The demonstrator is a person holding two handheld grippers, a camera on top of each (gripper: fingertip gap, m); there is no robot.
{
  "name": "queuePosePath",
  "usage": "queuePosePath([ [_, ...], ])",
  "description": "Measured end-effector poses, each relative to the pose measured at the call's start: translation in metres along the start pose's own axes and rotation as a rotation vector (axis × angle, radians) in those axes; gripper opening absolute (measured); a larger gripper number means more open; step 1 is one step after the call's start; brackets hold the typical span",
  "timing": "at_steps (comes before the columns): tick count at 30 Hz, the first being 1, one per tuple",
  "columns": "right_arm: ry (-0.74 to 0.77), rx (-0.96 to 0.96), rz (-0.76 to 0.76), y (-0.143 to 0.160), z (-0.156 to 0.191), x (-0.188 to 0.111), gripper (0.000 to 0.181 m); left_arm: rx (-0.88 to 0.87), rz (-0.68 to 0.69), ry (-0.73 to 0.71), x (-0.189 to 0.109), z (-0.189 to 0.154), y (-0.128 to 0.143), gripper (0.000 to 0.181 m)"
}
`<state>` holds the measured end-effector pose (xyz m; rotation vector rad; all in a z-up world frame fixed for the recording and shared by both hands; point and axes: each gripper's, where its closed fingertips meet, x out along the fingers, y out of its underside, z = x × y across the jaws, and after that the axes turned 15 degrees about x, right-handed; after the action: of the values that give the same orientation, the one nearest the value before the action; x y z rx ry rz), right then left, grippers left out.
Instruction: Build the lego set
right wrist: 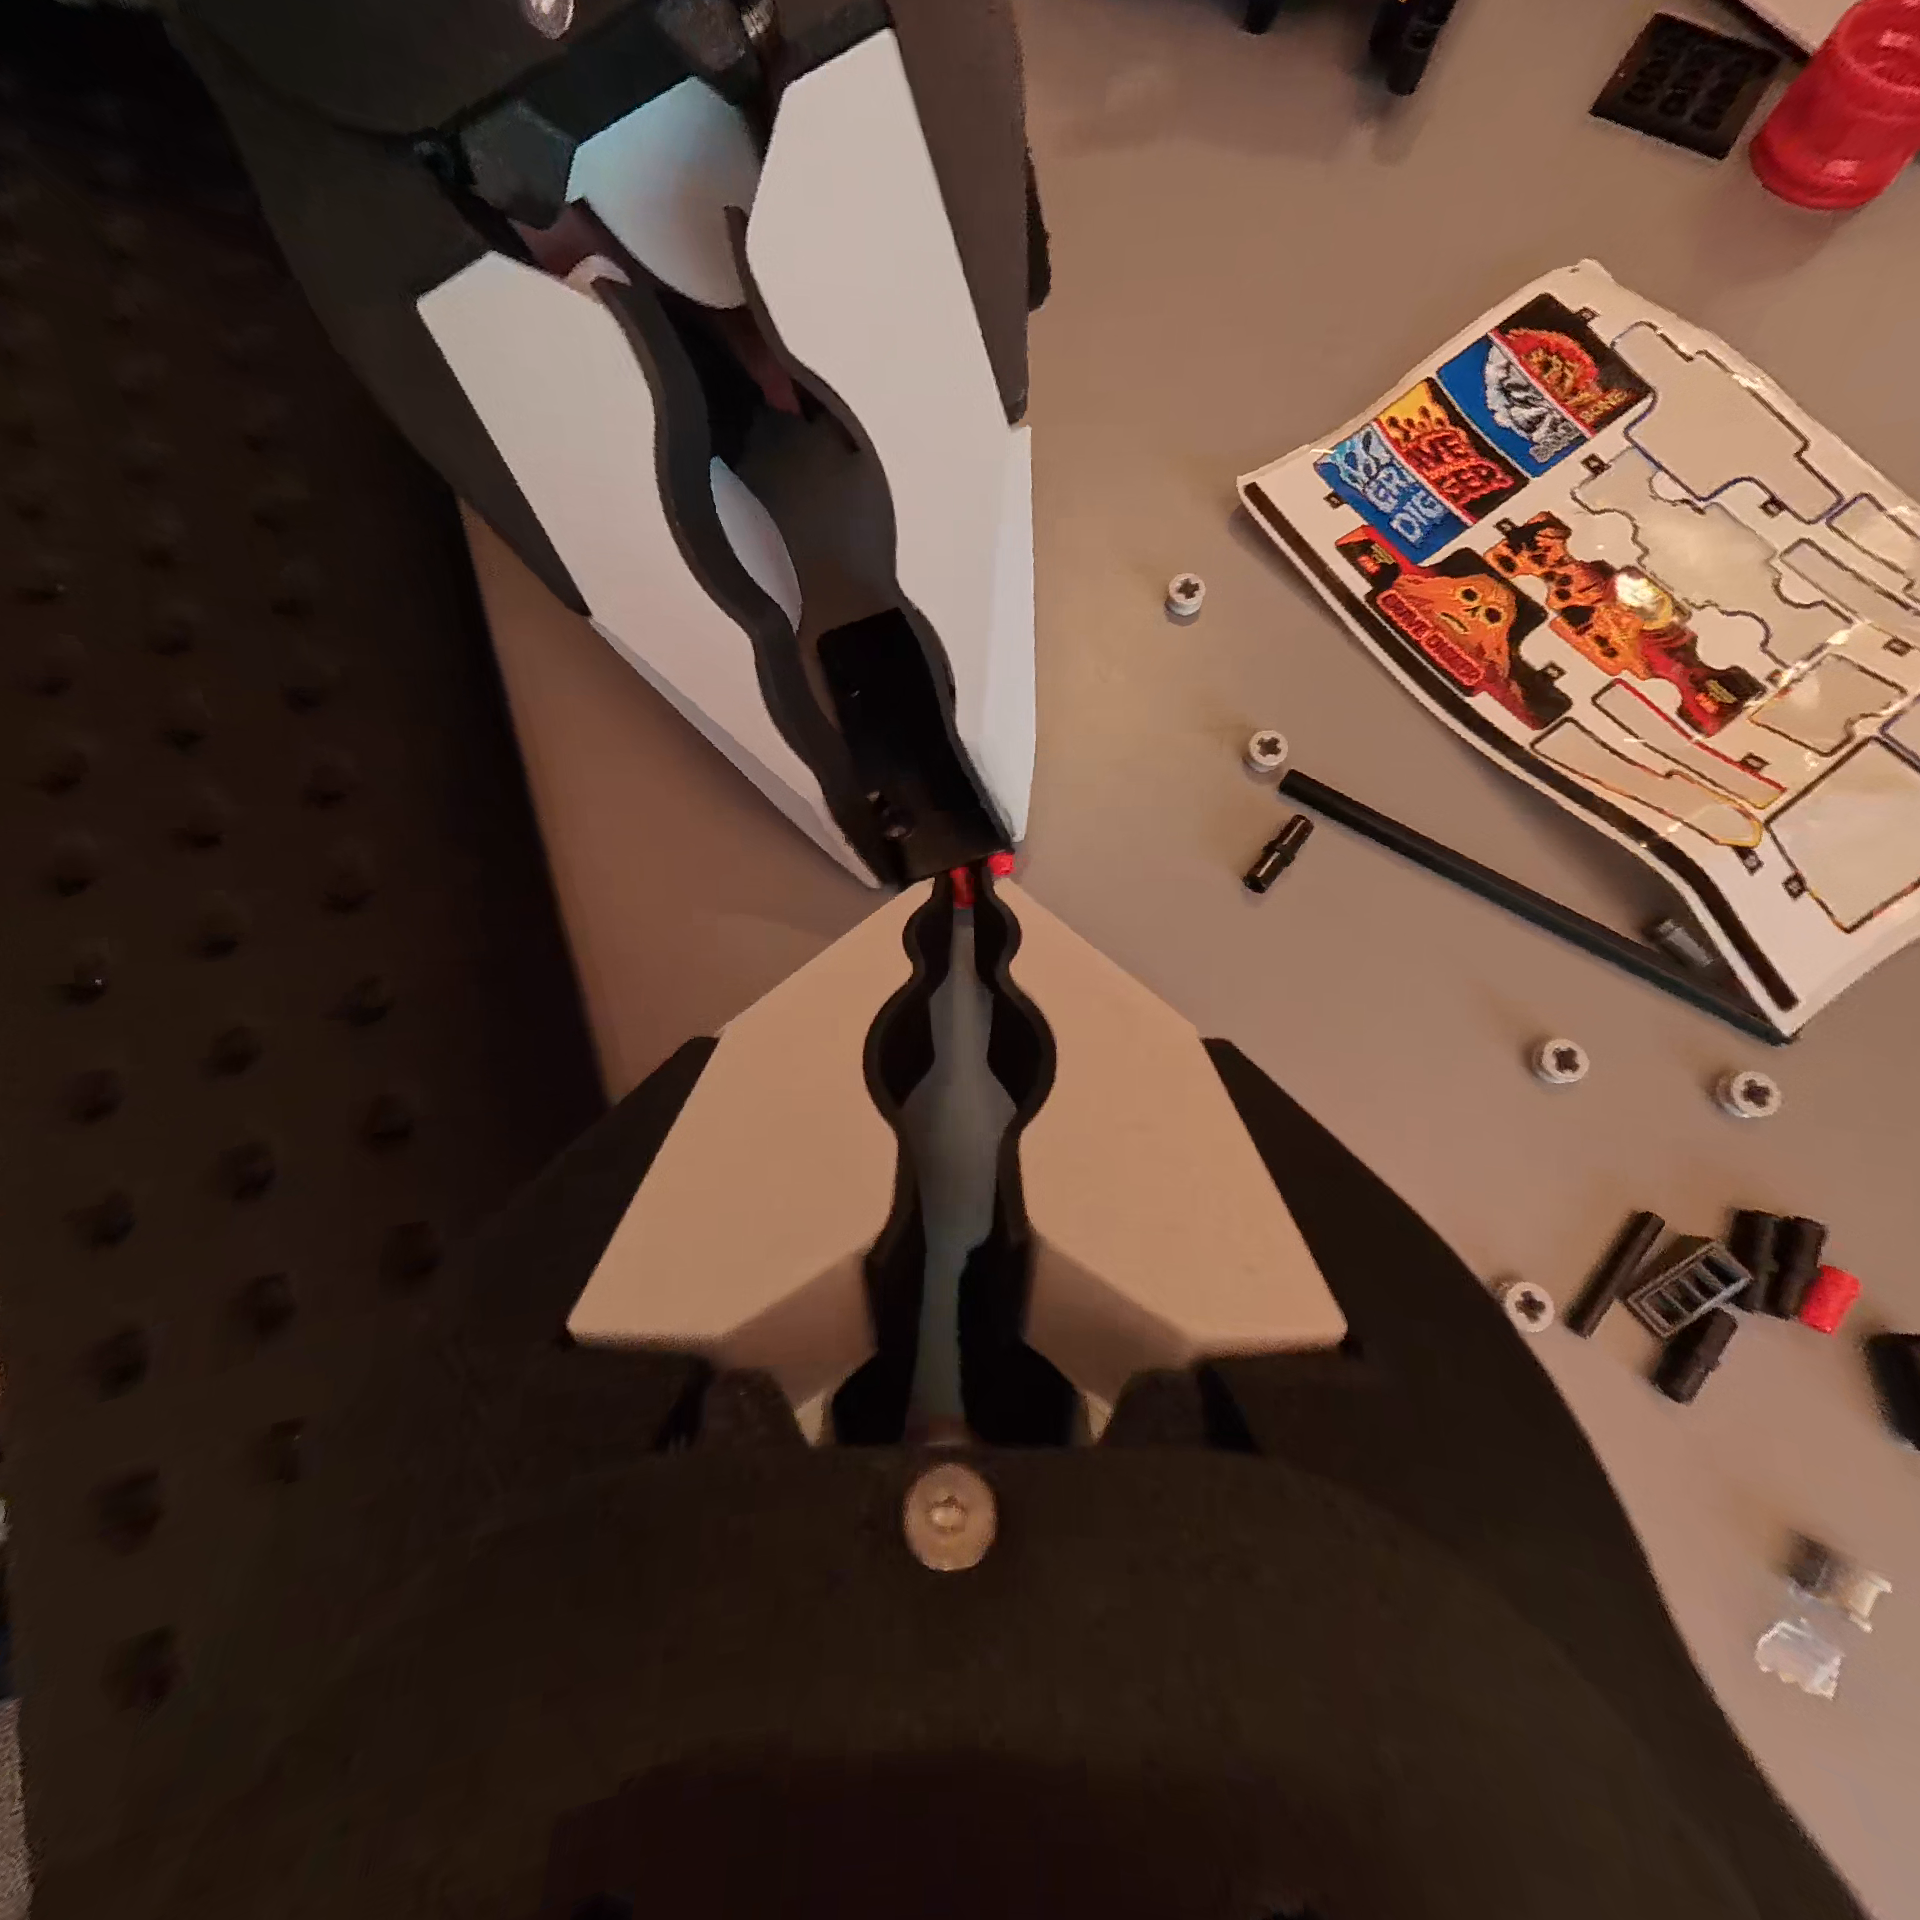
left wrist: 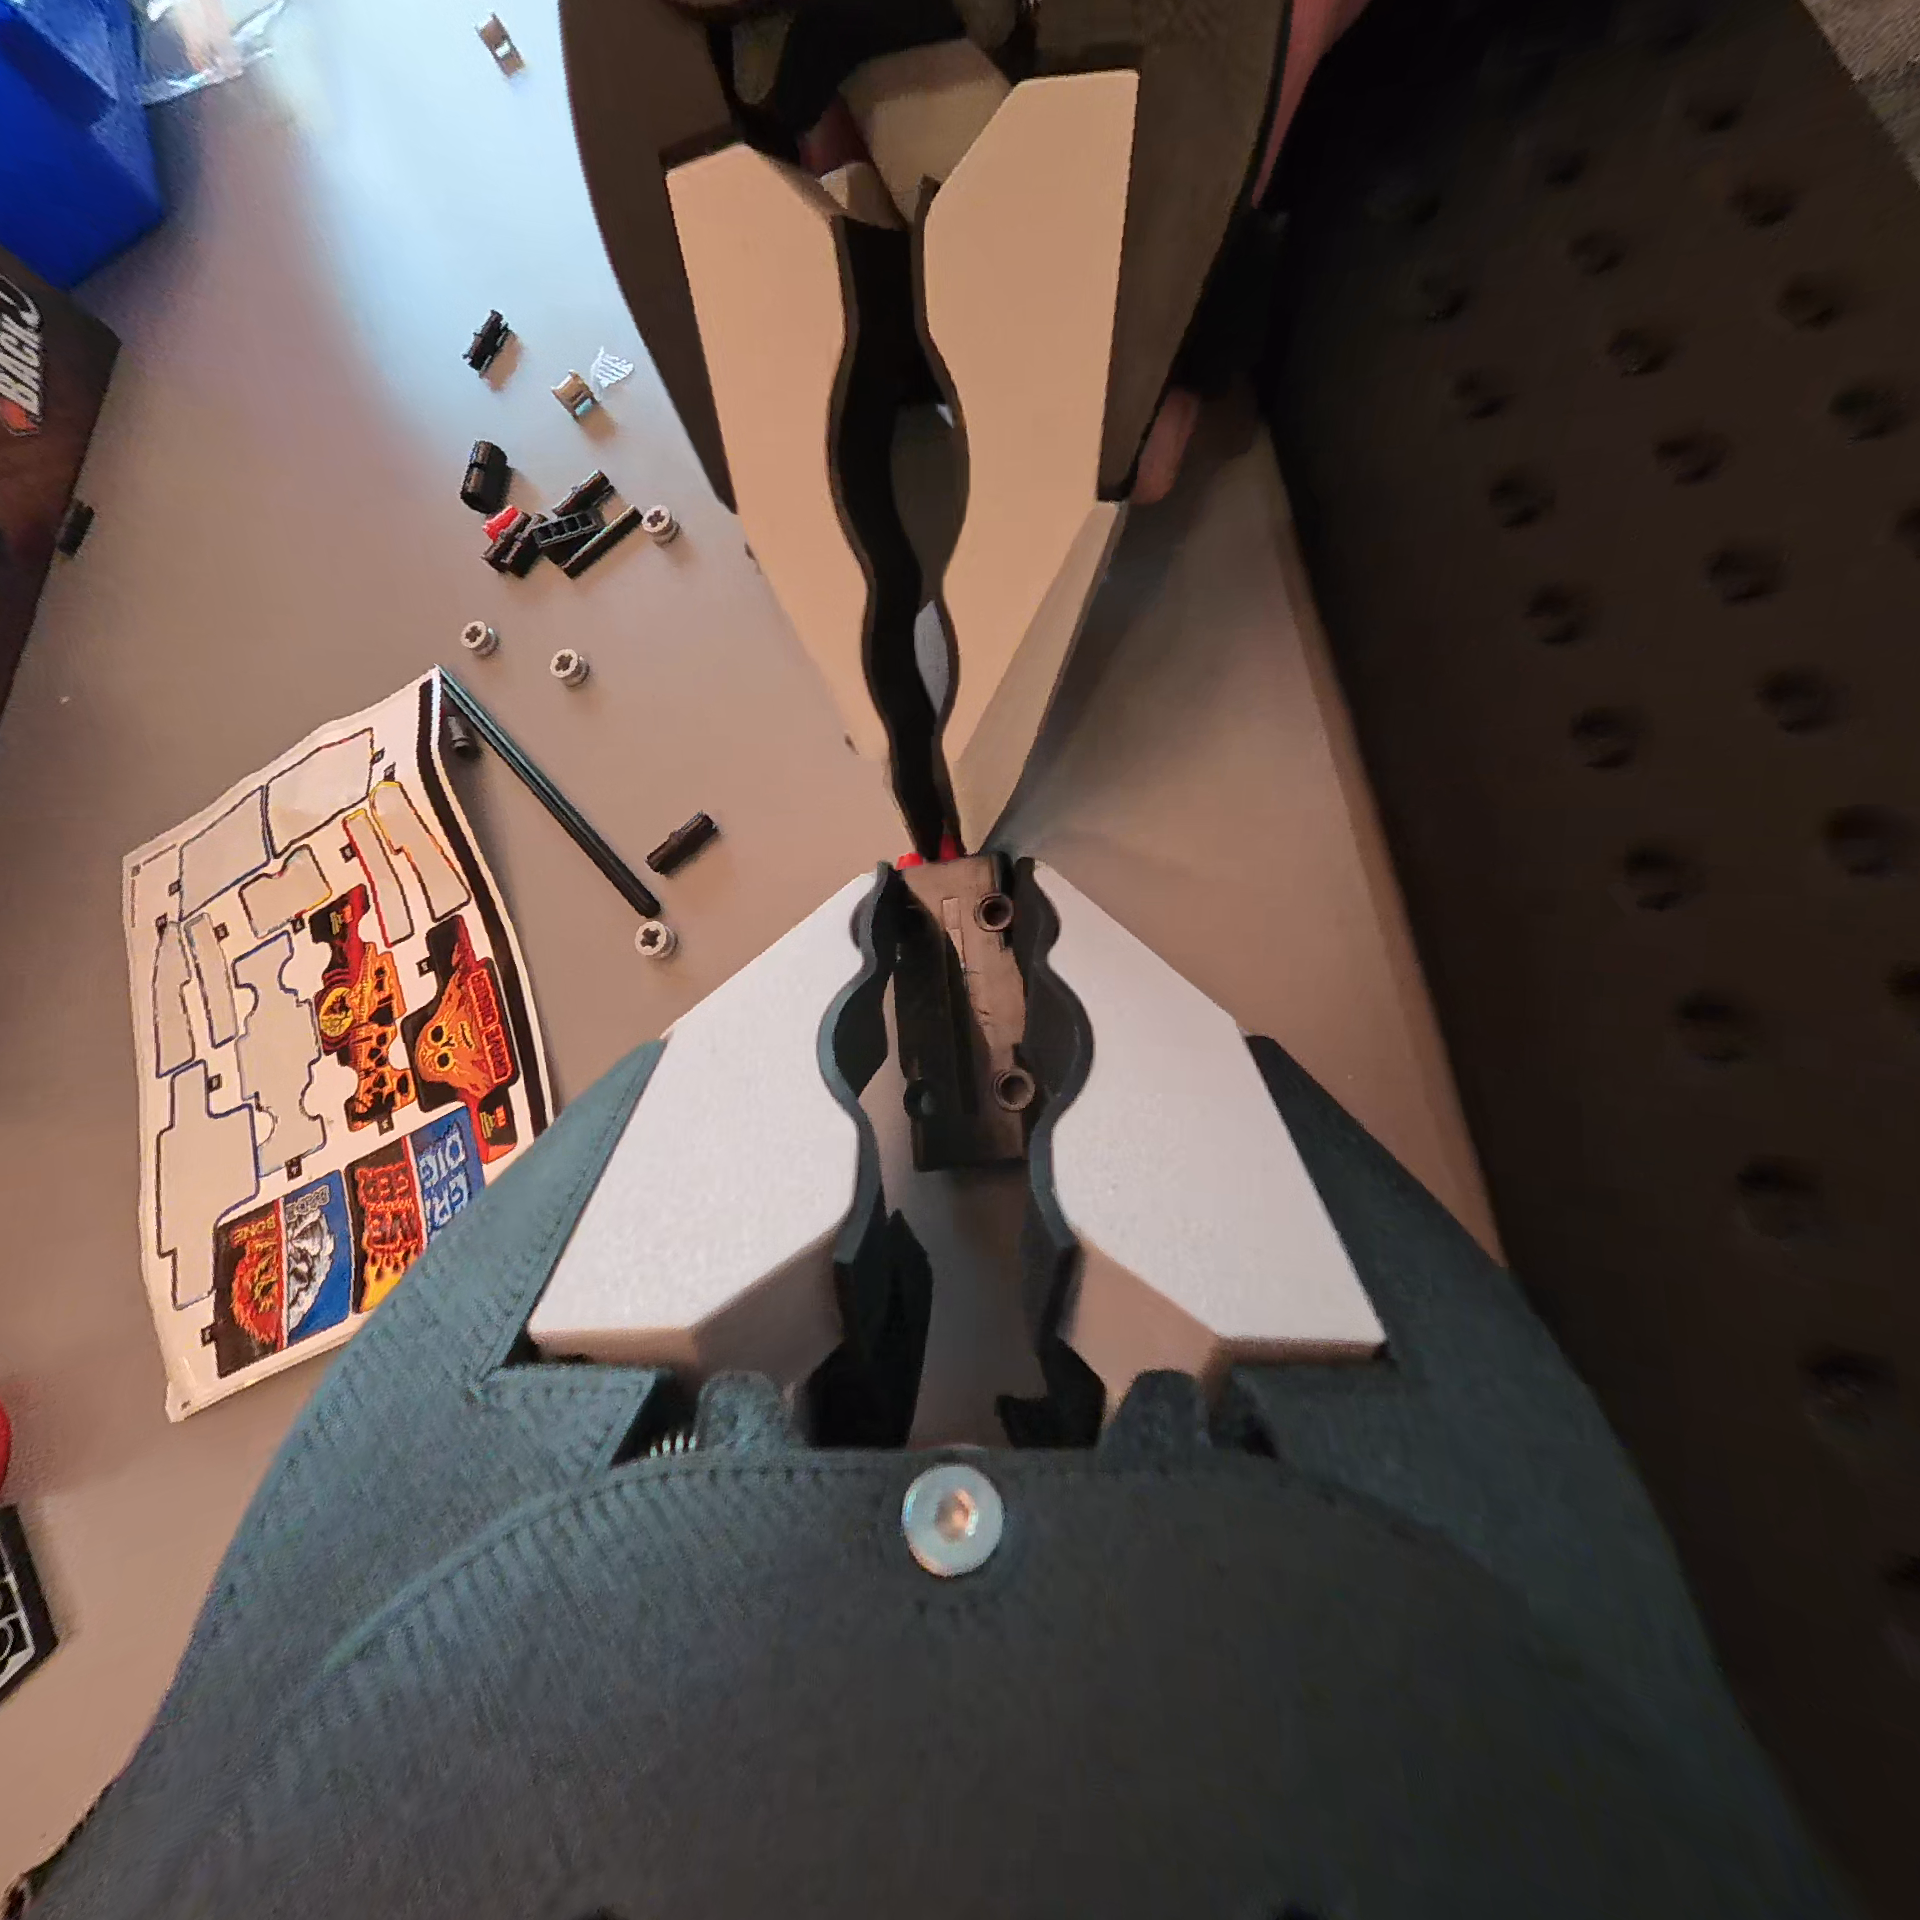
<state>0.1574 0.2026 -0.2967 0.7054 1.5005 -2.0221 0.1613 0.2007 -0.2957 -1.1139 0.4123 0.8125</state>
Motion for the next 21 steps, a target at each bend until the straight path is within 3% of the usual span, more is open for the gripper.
queuePosePath([
  [21, -0.049, -0.010, -0.009, 0.0008, 0.0037, -0.0038, 0.000, 0.009, -0.006, 0.040, -0.0022, -0.0038, 0.0007, 0.022],
])
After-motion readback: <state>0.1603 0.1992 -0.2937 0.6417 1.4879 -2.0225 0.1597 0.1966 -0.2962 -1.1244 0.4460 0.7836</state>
